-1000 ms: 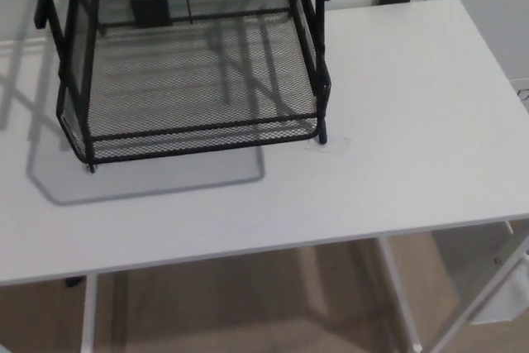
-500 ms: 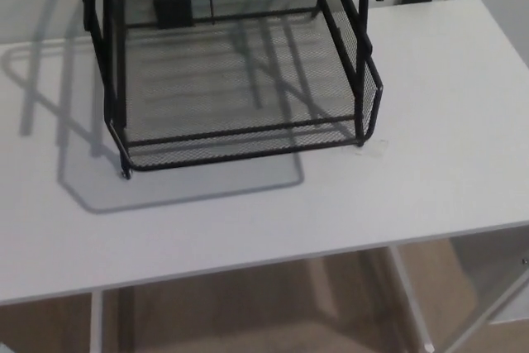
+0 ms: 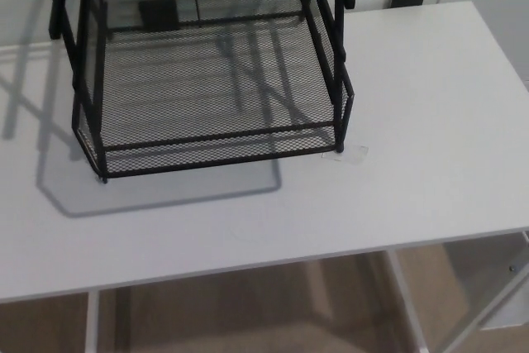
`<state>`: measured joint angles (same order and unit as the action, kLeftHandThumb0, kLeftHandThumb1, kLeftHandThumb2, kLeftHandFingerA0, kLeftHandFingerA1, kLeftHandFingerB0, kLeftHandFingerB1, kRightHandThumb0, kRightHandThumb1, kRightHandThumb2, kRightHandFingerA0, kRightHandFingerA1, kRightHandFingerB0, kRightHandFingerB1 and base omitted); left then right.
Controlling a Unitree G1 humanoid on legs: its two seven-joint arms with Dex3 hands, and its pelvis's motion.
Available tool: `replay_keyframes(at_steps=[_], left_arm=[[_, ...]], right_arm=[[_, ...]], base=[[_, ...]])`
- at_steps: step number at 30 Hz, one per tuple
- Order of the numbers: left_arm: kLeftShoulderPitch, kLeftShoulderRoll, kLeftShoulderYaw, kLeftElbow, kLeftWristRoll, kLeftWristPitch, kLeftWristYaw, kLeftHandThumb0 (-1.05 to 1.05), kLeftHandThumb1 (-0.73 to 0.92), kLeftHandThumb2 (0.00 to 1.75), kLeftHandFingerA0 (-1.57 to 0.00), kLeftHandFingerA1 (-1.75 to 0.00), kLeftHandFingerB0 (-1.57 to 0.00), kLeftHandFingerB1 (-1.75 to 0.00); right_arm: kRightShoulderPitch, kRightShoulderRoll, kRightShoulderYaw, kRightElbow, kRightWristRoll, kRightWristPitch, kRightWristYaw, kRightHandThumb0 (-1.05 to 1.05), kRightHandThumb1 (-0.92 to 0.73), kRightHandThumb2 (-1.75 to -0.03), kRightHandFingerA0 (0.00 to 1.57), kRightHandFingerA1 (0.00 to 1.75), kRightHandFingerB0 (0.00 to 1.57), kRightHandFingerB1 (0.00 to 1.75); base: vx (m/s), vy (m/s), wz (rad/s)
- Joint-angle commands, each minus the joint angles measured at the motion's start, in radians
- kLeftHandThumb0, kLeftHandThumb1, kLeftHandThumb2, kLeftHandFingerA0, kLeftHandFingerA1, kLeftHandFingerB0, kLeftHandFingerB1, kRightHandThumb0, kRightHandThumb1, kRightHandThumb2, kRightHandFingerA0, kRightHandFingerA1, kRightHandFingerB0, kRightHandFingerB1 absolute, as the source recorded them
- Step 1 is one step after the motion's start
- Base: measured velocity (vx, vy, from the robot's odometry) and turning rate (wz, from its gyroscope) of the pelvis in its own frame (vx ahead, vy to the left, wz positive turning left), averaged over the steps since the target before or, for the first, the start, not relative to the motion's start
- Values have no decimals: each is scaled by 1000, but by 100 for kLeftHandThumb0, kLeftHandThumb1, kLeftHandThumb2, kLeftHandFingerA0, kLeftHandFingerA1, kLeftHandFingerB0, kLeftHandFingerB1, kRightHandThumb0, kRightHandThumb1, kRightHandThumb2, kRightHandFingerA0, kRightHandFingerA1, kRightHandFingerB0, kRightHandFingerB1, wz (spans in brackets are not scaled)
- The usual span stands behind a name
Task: The robot walks towards a file tray kept in the middle of a desk and uses its right hand to grab a tray and pulls it out towards itself
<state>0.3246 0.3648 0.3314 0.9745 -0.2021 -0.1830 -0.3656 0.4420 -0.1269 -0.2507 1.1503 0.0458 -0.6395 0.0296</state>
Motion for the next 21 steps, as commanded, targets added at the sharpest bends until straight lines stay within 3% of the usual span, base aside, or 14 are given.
replay_keyframes(at_steps=[1, 2, 3, 8, 10, 12, 13, 14, 17, 18, 19, 21], left_arm=[[1, 14, -2, 3, 13, -11, 14, -9, 40, 87, -35, -60, -26, -54], [1, 13, -2, 1, 13, -10, 15, -15, 59, 59, -44, -49, -36, -41], [11, 14, -6, -14, 16, -9, 11, -10, 41, 88, -34, -60, -25, -54], [31, 15, -17, -35, 28, -11, 17, -10, 42, 87, -34, -59, -25, -53], [45, 21, -34, -45, 48, -31, 18, -13, 41, 86, -35, -58, -25, -53], [50, 22, -40, -47, 52, -36, 18, -13, 41, 86, -35, -59, -26, -53], [56, 19, -43, -52, 54, -36, 22, -13, 60, 57, -45, -45, -37, -40], [61, 17, -48, -46, 59, -50, 22, -12, 40, 86, -35, -58, -26, -53], [71, 14, -54, -58, 57, -51, 12, -11, 41, 87, -33, -58, -24, -53], [74, 14, -57, -66, 59, -48, 15, -11, 41, 87, -33, -58, -24, -53], [79, 15, -61, -75, 63, -50, 16, -14, 60, 57, -42, -43, -36, -38], [79, 14, -57, -101, 54, -30, 13, -14, 60, 57, -41, -43, -36, -38]], right_arm=[[17, -1, -8, -14, 16, -30, 7, -24, -65, -59, 51, 71, 39, 46], [16, 0, -9, -15, 18, -24, 6, -24, -65, -58, 50, 70, 39, 45], [21, -2, -4, -19, 10, -26, 1, -24, -65, -59, 50, 68, 38, 45], [36, 11, -26, -44, 49, -46, 38, -29, -64, -58, 48, 70, 38, 44], [72, 43, -60, -135, 108, -82, 85, -42, -64, -59, 43, 62, 34, 40], [109, 60, -71, -208, 133, -82, 114, -41, -65, -59, 42, 61, 33, 39], [130, 76, -85, -252, 162, -77, 134, -40, -65, -59, 45, 62, 33, 39], [171, 99, -92, -334, 193, -75, 146, -41, -64, -58, 48, 65, 35, 40], [221, 116, -107, -422, 214, -72, 159, -43, -65, -59, 45, 57, 34, 38], [239, 123, -114, -470, 244, -67, 185, -45, -65, -59, 41, 52, 33, 38], [249, 135, -124, -521, 289, -57, 211, -42, -65, -58, 38, 49, 31, 37], [306, 165, -122, -725, 328, -37, 182, -44, -69, -61, 33, 45, 27, 35]], base=[[0, 0, 0], [0, 0, 0], [0, 0, 0], [0, 0, 0], [0, 0, 0], [0, 0, 0], [0, 0, 0], [0, 0, 0], [0, 0, 0], [0, 0, 0], [0, 0, 0], [0, 0, 0]])
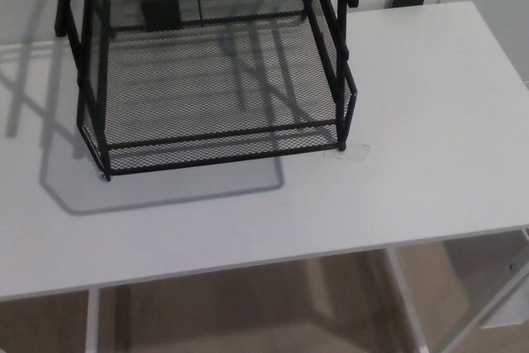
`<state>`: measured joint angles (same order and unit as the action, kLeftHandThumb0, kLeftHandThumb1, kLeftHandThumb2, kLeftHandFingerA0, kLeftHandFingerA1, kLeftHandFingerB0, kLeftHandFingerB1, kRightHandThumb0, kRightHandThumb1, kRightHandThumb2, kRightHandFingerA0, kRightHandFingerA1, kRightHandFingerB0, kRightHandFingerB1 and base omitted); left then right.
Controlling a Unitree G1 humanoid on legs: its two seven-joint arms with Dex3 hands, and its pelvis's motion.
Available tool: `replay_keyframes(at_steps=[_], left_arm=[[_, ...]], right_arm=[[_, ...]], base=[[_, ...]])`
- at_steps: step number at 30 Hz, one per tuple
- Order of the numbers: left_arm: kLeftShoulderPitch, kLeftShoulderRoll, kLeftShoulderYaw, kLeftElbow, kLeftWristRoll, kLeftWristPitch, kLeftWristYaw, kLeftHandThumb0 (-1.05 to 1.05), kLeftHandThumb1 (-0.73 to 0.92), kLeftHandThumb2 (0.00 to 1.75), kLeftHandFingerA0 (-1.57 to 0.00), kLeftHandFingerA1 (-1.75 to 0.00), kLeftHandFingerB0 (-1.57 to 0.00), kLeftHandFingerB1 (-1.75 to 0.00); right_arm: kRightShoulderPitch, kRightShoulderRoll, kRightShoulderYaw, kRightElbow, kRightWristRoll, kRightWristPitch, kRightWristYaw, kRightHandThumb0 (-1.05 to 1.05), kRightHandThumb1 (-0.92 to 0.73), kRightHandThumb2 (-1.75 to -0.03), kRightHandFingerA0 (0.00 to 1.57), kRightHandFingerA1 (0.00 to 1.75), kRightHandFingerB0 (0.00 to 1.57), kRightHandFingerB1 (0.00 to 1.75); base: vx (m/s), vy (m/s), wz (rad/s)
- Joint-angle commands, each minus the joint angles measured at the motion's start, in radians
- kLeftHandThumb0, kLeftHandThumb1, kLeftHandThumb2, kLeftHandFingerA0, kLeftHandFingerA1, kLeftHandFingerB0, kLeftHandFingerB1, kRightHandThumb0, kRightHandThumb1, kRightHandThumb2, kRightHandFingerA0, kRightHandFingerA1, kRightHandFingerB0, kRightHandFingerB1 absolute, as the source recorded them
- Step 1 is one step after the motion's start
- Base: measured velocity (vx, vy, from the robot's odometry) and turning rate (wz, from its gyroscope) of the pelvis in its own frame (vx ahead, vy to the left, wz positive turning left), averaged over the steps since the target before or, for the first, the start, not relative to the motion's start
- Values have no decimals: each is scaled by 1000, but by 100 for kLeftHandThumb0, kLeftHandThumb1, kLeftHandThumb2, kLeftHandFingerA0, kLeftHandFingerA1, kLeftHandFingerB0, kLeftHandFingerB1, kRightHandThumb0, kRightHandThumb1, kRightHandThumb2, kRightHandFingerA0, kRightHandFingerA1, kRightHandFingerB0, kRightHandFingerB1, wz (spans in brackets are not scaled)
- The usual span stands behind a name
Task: The robot walks towards a file tray kept in the middle of a desk and uses its right hand to grab a tray and pulls it out towards itself
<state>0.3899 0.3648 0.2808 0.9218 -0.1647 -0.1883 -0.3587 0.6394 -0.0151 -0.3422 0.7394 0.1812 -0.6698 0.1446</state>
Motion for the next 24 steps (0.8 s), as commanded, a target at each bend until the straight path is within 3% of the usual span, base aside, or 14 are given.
replay_keyframes(at_steps=[1, 7, 8, 9, 10, 14, 18, 19, 21, 23, 24], left_arm=[[10, 13, -3, -52, 11, -15, 3, -14, 60, 57, -40, -43, -35, -38], [6, 11, -6, -44, 23, -28, 17, -14, 59, 57, -43, -43, -37, -38], [3, 13, -13, -32, 34, -41, 21, -15, 59, 57, -44, -43, -37, -38], [0, 12, -14, -29, 33, -40, 19, -14, 60, 57, -43, -43, -36, -38], [-2, 11, -12, -29, 31, -35, 18, -14, 59, 57, -43, -43, -37, -38], [1, 11, -16, -46, 33, -35, 15, -14, 59, 57, -43, -44, -36, -38], [10, 8, -17, -69, 32, -24, 14, -13, 59, 57, -43, -44, -37, -38], [6, 11, -21, -63, 38, -32, 13, -13, 59, 57, -42, -43, -37, -38], [12, 7, -22, -76, 37, -29, 12, -13, 59, 57, -42, -43, -37, -38], [12, 9, -25, -86, 42, -26, 16, -14, 59, 57, -42, -42, -37, -38], [11, 10, -29, -88, 47, -28, 18, -14, 59, 57, -42, -42, -37, -38]], right_arm=[[150, 71, -24, -481, 228, 28, 33, -43, -70, -61, 28, 45, 23, 34], [160, 57, -112, -960, 275, 57, -144, -46, -72, -62, 21, 40, 17, 32], [167, 41, -136, -1078, 270, 107, -187, -52, -70, -62, 20, 38, 17, 30], [149, 29, -176, -1151, 225, 108, -218, -54, -65, -77, 17, 47, 16, 40], [130, 23, -203, -1190, 193, 98, -232, -45, -73, -62, 23, 46, 19, 34], [18, -14, -298, -1435, 90, 176, -305, -46, -71, -62, 25, 48, 21, 34], [-104, -60, -293, -1592, -8, 243, -275, -47, -70, -61, 21, 51, 20, 36], [-189, -87, -264, -1624, -84, 255, -234, -45, -68, -60, 20, 49, 25, 37], [-313, -127, -179, -1703, -184, 385, -174, -50, -62, -59, 17, 48, 24, 33], [-437, -157, -108, -1700, -279, 419, -102, -54, -62, -59, 17, 57, 20, 35], [-484, -163, -72, -1696, -312, 430, -74, -59, -45, -80, 17, 63, 14, 49]], base=[[0, 0, 0], [0, 0, 0], [0, 0, 0], [0, 0, 0], [0, 0, 0], [0, 0, 0], [0, 0, 0], [0, 0, 0], [0, 0, 0], [0, 0, 0], [0, 0, 0]])
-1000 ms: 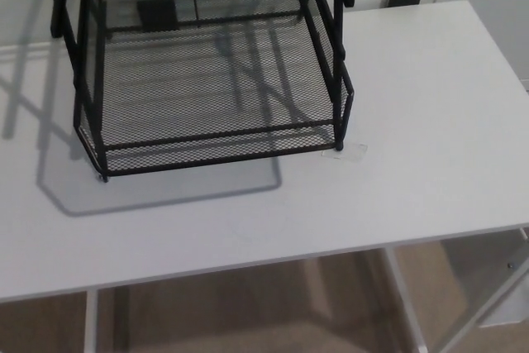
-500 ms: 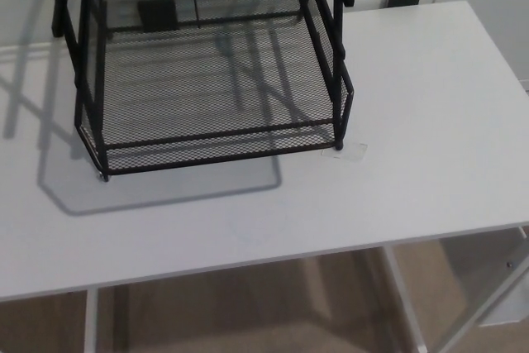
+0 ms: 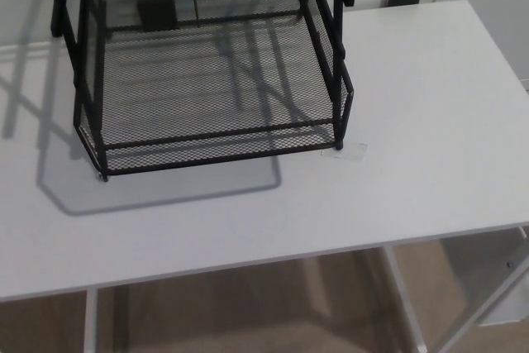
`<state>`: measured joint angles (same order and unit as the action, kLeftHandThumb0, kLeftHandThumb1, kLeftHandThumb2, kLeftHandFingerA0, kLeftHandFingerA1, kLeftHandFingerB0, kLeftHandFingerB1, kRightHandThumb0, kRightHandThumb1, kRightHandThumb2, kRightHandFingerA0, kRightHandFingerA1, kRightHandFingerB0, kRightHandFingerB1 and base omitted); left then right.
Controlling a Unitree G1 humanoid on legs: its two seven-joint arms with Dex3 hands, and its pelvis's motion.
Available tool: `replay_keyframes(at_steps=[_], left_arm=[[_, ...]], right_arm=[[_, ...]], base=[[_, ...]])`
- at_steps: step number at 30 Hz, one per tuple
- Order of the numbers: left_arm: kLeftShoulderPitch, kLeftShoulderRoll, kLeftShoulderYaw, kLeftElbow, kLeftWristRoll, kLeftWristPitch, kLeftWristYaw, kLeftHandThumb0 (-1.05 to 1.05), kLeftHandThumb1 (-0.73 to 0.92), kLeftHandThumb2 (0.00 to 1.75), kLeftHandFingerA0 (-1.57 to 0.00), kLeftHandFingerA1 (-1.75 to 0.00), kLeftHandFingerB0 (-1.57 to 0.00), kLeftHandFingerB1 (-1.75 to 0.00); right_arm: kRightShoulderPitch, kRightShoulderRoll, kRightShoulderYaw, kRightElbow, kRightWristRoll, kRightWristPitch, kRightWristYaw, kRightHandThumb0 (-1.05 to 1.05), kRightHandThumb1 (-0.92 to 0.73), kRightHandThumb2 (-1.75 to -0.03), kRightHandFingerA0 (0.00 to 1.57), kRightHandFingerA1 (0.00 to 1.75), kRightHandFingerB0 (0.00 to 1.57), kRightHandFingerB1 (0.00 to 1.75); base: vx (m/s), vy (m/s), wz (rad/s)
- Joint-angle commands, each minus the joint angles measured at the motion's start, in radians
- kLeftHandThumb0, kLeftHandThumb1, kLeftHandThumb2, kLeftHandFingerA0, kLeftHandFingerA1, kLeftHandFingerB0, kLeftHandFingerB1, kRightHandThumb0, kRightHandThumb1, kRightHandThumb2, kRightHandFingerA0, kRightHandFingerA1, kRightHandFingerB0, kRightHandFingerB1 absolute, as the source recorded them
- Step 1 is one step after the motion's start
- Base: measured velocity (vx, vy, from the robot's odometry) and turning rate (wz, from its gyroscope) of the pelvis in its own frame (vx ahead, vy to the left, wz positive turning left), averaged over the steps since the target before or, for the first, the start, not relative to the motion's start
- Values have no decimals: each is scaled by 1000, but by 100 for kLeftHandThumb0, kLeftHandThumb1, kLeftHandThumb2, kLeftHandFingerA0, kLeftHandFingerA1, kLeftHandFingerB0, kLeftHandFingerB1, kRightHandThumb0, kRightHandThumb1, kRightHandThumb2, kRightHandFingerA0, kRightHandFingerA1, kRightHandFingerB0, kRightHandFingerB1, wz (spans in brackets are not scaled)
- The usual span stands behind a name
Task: The robot walks towards a file tray kept in the middle of a desk and uses its right hand to grab a tray and pulls it out towards itself
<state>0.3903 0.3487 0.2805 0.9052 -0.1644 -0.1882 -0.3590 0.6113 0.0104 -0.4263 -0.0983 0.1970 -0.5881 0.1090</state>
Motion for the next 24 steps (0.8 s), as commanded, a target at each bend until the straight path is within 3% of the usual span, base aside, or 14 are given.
replay_keyframes(at_steps=[1, 2, 5, 7, 10, 13, 14, 16, 18, 23, 24], left_arm=[[13, 25, -31, -81, 49, -30, 18, -14, 59, 57, -42, -43, -37, -38], [15, 24, -32, -90, 50, -33, 19, -14, 59, 57, -42, -43, -36, -38], [18, 29, -46, -102, 69, -48, 21, -15, 60, 57, -41, -43, -36, -38], [11, 32, -48, -90, 71, -55, 19, -16, 60, 57, -40, -43, -36, -38], [17, 30, -49, -113, 69, -44, 19, -15, 60, 57, -39, -42, -36, -38], [10, 31, -56, -110, 78, -53, 26, -15, 60, 57, -40, -43, -36, -38], [11, 33, -61, -114, 85, -55, 29, -16, 59, 57, -42, -43, -37, -39], [12, 34, -67, -123, 89, -51, 31, -16, 60, 57, -42, -43, -37, -39], [10, 33, -67, -126, 84, -40, 32, -15, 59, 57, -44, -44, -38, -39], [15, 36, -72, -129, 82, -45, 24, -15, 59, 57, -43, -44, -38, -39], [15, 38, -75, -126, 85, -51, 25, -16, 59, 57, -43, -44, -39, -39]], right_arm=[[-515, -171, 77, -855, -383, 380, 0, -64, -44, -80, 22, 70, 19, 56], [-586, -136, 156, -838, -482, 398, 55, -66, -59, -58, 19, 83, 20, 59], [-695, -76, 261, -765, -690, 344, 152, -69, -60, -58, 22, 79, 21, 69], [-741, -18, 350, -708, -773, 325, 177, -70, -53, -56, 23, 79, 29, 66], [-789, 56, 477, -636, -895, 326, 214, -73, -51, -56, 21, 82, 26, 72], [-811, 119, 576, -581, -997, 323, 219, -79, -50, -58, 27, 77, 30, 69], [-823, 144, 618, -550, -1034, 331, 215, -82, -43, -85, 29, 72, 33, 66], [-842, 160, 659, -518, -1078, 354, 228, -79, -42, -84, 26, 69, 35, 66], [-876, 165, 689, -466, -1134, 357, 212, -77, -37, -74, 34, 70, 35, 62], [-944, 154, 754, -323, -1216, 413, 176, -79, -39, -82, 27, 67, 38, 62], [-951, 150, 764, -301, -1230, 424, 166, -80, -45, -55, 30, 70, 37, 56]], base=[[0, 0, 0], [0, 0, 0], [0, 0, 0], [0, 0, 0], [0, 0, 0], [0, 0, 0], [0, 0, 0], [0, 0, 0], [0, 0, 0], [0, 0, 0], [0, 0, 0]])
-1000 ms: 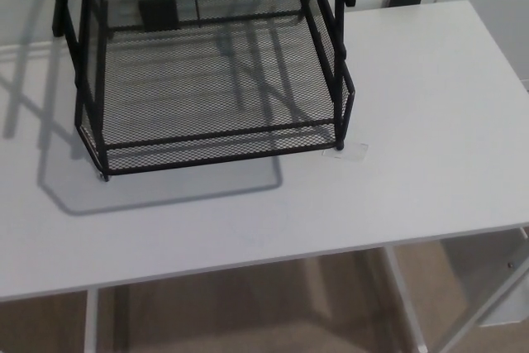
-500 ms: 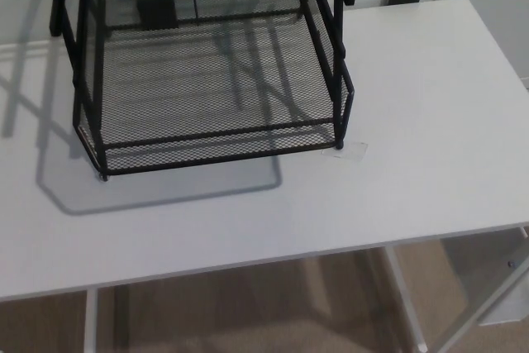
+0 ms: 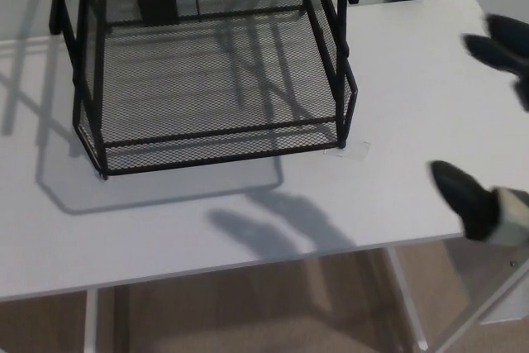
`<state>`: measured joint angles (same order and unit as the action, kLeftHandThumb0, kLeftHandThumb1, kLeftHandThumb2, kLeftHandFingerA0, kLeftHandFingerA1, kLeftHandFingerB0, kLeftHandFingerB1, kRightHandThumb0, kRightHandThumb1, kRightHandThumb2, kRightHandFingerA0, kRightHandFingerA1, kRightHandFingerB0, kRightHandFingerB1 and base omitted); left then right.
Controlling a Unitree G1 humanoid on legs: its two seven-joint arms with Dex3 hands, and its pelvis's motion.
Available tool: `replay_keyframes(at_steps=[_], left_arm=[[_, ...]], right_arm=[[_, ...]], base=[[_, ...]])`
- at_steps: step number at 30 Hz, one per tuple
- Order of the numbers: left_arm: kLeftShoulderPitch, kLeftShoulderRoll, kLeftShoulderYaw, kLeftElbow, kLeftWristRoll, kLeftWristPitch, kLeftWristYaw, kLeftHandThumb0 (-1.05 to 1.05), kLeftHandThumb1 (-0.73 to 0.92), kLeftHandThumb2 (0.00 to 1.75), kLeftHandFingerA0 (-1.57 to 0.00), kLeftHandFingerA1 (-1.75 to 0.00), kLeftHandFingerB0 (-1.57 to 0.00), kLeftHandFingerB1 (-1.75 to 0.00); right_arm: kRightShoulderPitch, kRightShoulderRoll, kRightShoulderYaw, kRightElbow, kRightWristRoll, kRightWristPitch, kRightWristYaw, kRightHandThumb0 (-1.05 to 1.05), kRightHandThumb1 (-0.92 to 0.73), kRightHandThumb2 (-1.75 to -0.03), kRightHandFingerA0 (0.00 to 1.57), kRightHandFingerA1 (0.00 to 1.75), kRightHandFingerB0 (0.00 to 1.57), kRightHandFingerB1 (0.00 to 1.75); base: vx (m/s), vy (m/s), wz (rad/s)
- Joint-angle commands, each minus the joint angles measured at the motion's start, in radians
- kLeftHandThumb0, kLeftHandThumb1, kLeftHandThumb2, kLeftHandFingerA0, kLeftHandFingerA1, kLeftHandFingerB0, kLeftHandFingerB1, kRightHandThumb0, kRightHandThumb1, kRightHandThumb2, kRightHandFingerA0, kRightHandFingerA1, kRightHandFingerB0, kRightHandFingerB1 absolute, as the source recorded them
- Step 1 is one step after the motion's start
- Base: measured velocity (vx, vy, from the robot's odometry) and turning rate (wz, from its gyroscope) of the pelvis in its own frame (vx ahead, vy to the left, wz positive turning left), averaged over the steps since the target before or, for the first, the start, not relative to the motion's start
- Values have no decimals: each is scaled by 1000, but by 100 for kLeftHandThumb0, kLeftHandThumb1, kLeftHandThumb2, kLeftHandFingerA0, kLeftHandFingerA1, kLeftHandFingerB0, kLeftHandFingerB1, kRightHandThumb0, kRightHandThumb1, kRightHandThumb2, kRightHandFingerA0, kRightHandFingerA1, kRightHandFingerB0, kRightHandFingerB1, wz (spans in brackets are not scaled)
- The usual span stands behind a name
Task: The robot walks towards a file tray kept in the middle of a desk and uses its right hand to grab a tray and pulls it out towards itself
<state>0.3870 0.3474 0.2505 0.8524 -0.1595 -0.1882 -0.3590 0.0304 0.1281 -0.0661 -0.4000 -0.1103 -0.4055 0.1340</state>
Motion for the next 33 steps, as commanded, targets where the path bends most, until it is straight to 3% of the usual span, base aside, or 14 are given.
replay_keyframes(at_steps=[1, 2, 3, 4, 5, 6, 16, 21, 23, 24, 25, 28, 29, 33], left_arm=[[14, 43, -46, -66, 79, -56, 19, -16, 59, 57, -43, -44, -38, -39], [9, 46, -48, -60, 83, -61, 21, -16, 59, 57, -43, -44, -39, -40], [7, 46, -51, -63, 85, -57, 23, -16, 59, 57, -43, -44, -39, -39], [4, 48, -52, -57, 86, -62, 22, -16, 59, 57, -44, -44, -39, -39], [3, 48, -53, -55, 88, -66, 23, -16, 59, 57, -44, -44, -40, -40], [5, 48, -56, -57, 92, -69, 28, -24, 56, 63, -43, -47, -39, -43], [22, 55, -70, -101, 104, -65, 28, -18, 59, 57, -44, -44, -40, -39], [6, 59, -83, -87, 115, -68, 38, -26, 55, 64, -43, -47, -39, -43], [4, 61, -84, -87, 113, -62, 37, -18, 58, 56, -45, -44, -40, -39], [4, 62, -85, -87, 112, -65, 33, -24, 55, 63, -43, -47, -39, -43], [3, 61, -88, -88, 111, -61, 29, -25, 54, 63, -43, -47, -39, -43], [4, 64, -93, -92, 113, -61, 28, -16, 57, 56, -44, -43, -40, -39], [7, 67, -96, -102, 116, -62, 26, -16, 57, 56, -43, -43, -40, -39], [8, 68, -98, -114, 114, -54, 20, -17, 56, 55, -44, -43, -40, -38]], right_arm=[[-381, 24, 417, 35, -947, 260, 129, -80, -44, -55, 29, 69, 37, 55], [-388, 18, 426, 56, -962, 276, 121, -81, -34, -74, 30, 67, 34, 56], [-394, 13, 433, 77, -970, 288, 112, -80, -42, -54, 29, 66, 38, 51], [-402, 6, 445, 104, -996, 306, 100, -83, -42, -54, 27, 66, 37, 51], [-408, 1, 454, 120, -1012, 320, 98, -82, -34, -75, 25, 66, 34, 53], [-415, -3, 464, 139, -1029, 337, 95, -85, -41, -55, 22, 67, 36, 49], [-522, -32, 548, 322, -1133, 491, 84, -84, -38, -53, 22, 59, 33, 45], [-573, -24, 585, 387, -1182, 589, 125, -84, -37, -53, 10, 61, 24, 45], [-571, -11, 607, 399, -1213, 629, 152, -84, -35, -53, 2, 64, 19, 47], [-567, -7, 616, 404, -1222, 641, 153, -87, -29, -62, 2, 63, 19, 48], [-559, -3, 627, 406, -1234, 655, 164, -84, -33, -53, 0, 64, 18, 47], [-535, 6, 657, 406, -1276, 690, 176, -86, -28, -61, 0, 61, 16, 48], [-524, 7, 666, 406, -1287, 701, 176, -82, -32, -52, 0, 63, 15, 48], [-478, 11, 692, 394, -1299, 727, 161, -80, -29, -53, 0, 61, 14, 50]], base=[[0, 0, 0], [0, 0, 0], [0, 0, 0], [0, 0, 0], [0, 0, 0], [0, 0, 0], [0, 0, 0], [0, 0, 0], [0, 0, 0], [0, 0, 0], [0, 0, 0], [0, 0, 0], [0, 0, 0], [0, 0, 0]])
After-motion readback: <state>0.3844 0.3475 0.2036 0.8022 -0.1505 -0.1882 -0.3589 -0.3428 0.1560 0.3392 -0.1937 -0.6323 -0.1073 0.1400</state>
